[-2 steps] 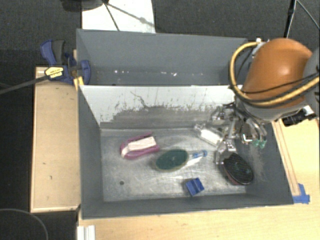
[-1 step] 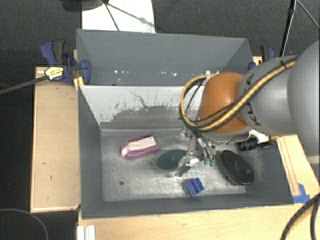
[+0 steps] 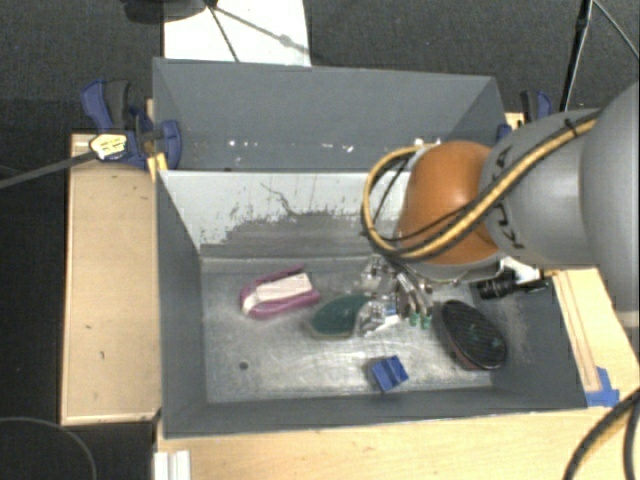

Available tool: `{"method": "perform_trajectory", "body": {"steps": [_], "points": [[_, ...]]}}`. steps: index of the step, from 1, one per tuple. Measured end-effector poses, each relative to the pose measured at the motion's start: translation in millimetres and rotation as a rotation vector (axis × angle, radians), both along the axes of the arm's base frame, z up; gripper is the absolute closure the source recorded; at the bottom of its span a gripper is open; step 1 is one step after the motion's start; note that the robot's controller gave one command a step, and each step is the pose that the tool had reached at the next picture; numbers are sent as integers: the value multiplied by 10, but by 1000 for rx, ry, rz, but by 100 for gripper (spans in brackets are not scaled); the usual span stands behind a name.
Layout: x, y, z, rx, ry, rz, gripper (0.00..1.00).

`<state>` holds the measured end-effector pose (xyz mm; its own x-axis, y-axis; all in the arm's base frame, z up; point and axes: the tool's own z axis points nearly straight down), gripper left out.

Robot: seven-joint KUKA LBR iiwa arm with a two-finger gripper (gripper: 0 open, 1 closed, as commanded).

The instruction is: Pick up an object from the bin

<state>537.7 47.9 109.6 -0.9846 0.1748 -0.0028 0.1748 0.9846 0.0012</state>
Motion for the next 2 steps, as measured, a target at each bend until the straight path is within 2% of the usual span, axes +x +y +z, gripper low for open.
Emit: {"method": "perform_trajectory", "body": {"steps": [1,2], "points": [[138,289,1344,2,-8,-8,100],[529,237,1319,-1,-3,137,100]]}}
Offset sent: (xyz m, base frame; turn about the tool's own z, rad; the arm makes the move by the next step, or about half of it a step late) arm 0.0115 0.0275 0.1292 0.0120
